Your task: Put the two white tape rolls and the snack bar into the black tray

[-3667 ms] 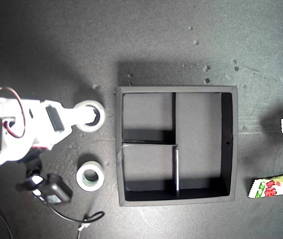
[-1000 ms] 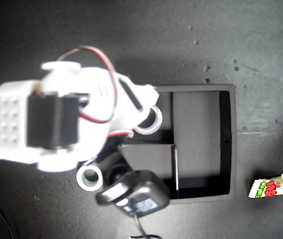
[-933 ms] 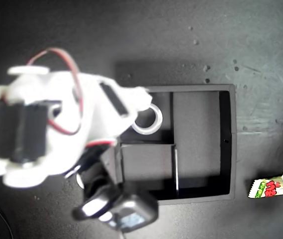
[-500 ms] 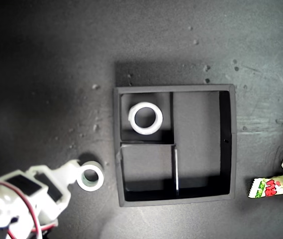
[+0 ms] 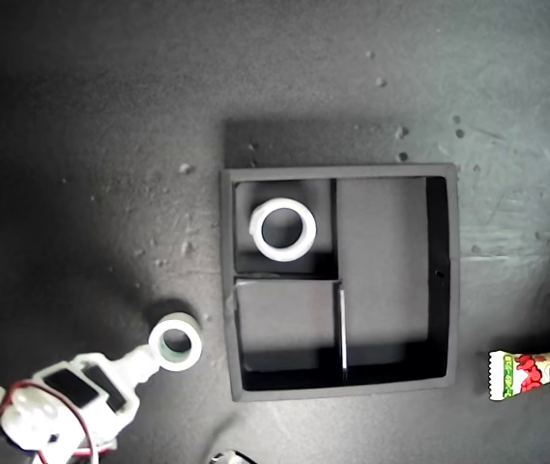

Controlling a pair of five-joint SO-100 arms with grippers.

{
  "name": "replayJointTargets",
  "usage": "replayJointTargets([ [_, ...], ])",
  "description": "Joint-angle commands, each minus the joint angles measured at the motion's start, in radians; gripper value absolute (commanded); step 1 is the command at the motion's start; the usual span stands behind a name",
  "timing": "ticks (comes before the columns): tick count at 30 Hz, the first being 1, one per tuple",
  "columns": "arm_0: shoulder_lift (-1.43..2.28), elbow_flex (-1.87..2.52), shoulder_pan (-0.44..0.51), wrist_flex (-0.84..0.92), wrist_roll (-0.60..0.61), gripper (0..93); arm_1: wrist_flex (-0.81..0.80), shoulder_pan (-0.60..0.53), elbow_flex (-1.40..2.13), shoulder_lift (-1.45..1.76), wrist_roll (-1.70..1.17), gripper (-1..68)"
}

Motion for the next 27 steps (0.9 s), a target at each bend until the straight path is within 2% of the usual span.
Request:
replayJointTargets([
  [1,-0.025,-0.072,-0.023,-0.012,0.046,17.8,0.057,0.052,-0.101,0.011,0.043,-0.5],
  [11,-0.120,-0.094,-0.040,-0.038,0.084,18.3,-0.020,0.239,-0.173,0.006,0.040,-0.5],
  [17,-0.192,-0.140,-0.051,-0.041,0.115,18.4,0.084,0.258,-0.224,0.006,0.067,-0.5],
  [25,-0.252,-0.152,-0.058,-0.055,0.124,18.3,0.104,0.265,-0.216,0.011,0.018,-0.5],
  [27,-0.275,-0.152,-0.063,-0.055,0.117,18.3,0.150,0.279,-0.244,0.011,-0.006,-0.5],
])
